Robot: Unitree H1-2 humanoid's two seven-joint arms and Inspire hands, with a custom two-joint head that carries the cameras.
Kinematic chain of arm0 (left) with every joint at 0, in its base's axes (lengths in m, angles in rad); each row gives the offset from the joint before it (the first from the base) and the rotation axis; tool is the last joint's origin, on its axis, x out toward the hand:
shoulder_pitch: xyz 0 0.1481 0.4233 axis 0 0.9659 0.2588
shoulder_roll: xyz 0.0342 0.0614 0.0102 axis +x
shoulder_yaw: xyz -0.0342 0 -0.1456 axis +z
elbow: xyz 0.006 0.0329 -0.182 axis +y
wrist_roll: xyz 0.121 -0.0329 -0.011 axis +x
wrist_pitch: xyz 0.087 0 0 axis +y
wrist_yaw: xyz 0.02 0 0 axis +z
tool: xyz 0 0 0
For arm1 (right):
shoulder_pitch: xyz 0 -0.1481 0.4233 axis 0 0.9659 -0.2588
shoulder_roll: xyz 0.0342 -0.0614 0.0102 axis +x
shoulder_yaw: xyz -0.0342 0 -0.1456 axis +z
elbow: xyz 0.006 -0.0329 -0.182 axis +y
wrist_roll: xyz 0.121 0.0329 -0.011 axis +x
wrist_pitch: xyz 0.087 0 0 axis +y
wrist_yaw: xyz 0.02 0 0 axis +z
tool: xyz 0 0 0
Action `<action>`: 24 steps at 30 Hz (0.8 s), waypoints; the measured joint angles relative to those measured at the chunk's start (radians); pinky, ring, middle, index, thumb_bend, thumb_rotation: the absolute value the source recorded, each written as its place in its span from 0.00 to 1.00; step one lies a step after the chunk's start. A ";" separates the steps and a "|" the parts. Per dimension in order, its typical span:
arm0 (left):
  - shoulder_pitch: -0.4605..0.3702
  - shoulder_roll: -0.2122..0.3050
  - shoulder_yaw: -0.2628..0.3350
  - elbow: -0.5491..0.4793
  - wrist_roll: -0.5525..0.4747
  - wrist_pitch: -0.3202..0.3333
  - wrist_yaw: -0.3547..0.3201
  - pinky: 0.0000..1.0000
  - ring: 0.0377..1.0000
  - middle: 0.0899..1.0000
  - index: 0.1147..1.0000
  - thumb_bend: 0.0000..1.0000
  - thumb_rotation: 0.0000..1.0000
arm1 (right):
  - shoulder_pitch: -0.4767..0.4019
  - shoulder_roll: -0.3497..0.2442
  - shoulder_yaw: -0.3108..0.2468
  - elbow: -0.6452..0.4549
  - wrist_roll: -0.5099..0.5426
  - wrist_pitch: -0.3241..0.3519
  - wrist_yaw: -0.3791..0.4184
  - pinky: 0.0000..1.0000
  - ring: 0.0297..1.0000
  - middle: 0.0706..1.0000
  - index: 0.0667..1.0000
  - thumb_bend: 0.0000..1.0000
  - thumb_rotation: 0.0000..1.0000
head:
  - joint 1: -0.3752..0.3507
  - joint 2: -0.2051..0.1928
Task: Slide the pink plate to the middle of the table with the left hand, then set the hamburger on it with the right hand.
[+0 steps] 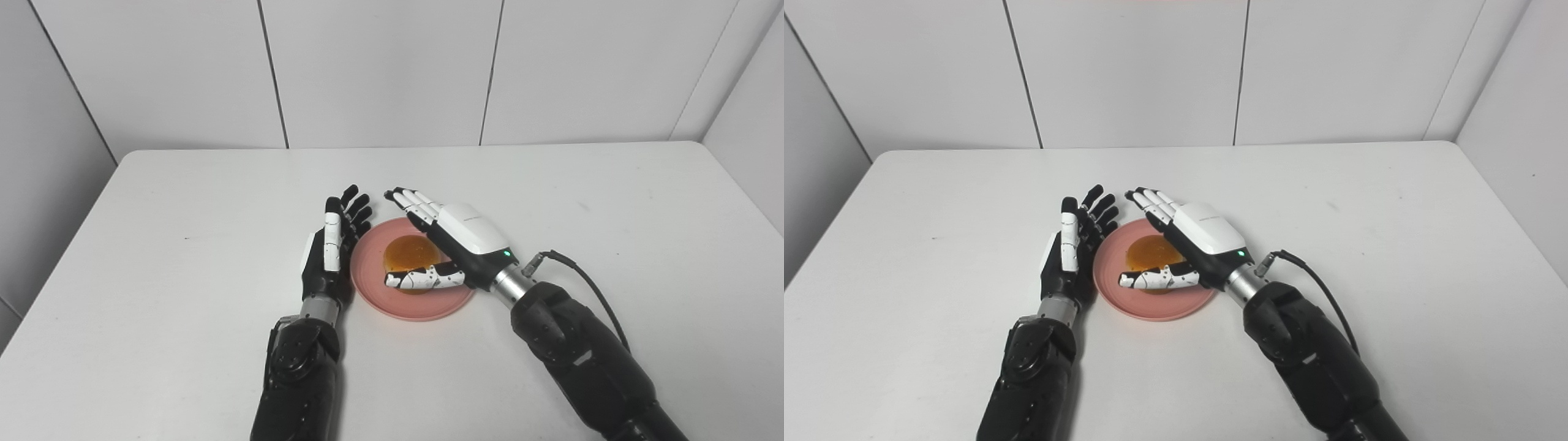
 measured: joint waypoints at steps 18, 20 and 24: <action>0.004 0.013 0.002 -0.012 0.024 -0.002 0.013 0.98 0.95 0.92 0.89 0.85 0.99 | 0.067 0.156 -0.266 -0.037 0.401 0.074 -0.036 0.98 1.00 1.00 1.00 0.69 1.00 | -0.006 0.000; 0.004 0.017 -0.001 -0.013 0.037 -0.003 0.013 0.99 0.95 0.93 0.89 0.85 1.00 | 0.069 0.161 -0.279 -0.019 0.429 0.074 -0.041 0.99 1.00 1.00 1.00 0.68 1.00 | -0.009 0.000; 0.006 0.032 -0.007 -0.012 0.044 -0.011 0.010 1.00 0.96 0.94 0.91 0.87 1.00 | 0.082 0.181 -0.294 -0.009 0.473 0.074 -0.043 0.99 1.00 1.00 1.00 0.67 1.00 | -0.014 -0.002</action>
